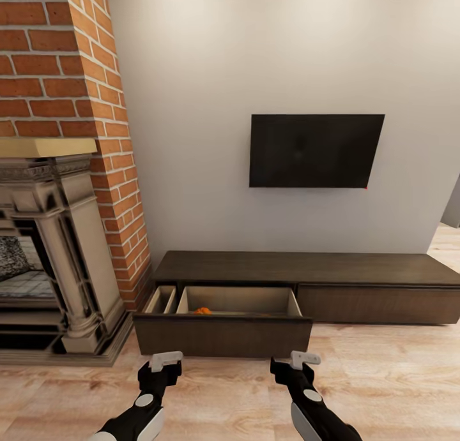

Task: Place each of the two pumpkins and all three candles from the living room inside a cabinet in the living room (use any cabinet), then make sure every cabinet is closed, and position the cauldron so it is next to a table in the living room.

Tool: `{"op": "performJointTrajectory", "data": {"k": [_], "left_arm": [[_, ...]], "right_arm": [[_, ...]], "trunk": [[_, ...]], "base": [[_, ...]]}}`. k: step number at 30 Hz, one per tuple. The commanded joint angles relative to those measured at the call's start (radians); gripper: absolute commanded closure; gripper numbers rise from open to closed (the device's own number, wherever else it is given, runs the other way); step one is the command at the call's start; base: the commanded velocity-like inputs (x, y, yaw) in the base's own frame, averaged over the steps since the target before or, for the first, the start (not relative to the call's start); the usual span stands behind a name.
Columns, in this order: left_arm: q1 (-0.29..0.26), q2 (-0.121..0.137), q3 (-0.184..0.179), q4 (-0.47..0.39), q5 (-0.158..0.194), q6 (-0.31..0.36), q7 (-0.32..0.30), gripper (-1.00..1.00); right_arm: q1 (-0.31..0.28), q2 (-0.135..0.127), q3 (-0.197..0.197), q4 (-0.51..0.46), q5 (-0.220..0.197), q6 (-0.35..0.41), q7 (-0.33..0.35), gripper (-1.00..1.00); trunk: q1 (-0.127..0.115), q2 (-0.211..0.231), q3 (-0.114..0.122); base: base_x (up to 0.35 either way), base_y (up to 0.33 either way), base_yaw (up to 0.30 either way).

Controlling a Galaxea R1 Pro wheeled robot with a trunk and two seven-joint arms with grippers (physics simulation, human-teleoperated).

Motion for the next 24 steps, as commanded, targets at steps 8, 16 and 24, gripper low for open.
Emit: {"op": "performJointTrajectory", "data": {"k": [8,16,24], "left_arm": [[-0.001,0.001,-0.009,0.000,0.006,-0.005,-0.004,-1.00],[-0.001,-0.001,-0.009,0.005,0.005,-0.004,-0.018,-1.00],[0.000,-0.003,-0.009,0.006,0.004,-0.005,-0.020,-1.00]], "right_arm": [[-0.001,-0.001,0.010,0.006,-0.010,-0.014,-0.007,-1.00],[-0.001,-0.001,0.015,0.008,-0.010,-0.015,-0.007,-1.00],[-0.001,0.000,0.014,0.023,-0.010,-0.017,-0.007,-1.00]], "trunk": [[0.000,-0.001,-0.001],[0.000,-0.001,-0.001],[0.004,-0.008,-0.004]], "base": [[0.144,0.000,0.000],[0.289,0.000,0.000],[0.083,0.000,0.000]]}}
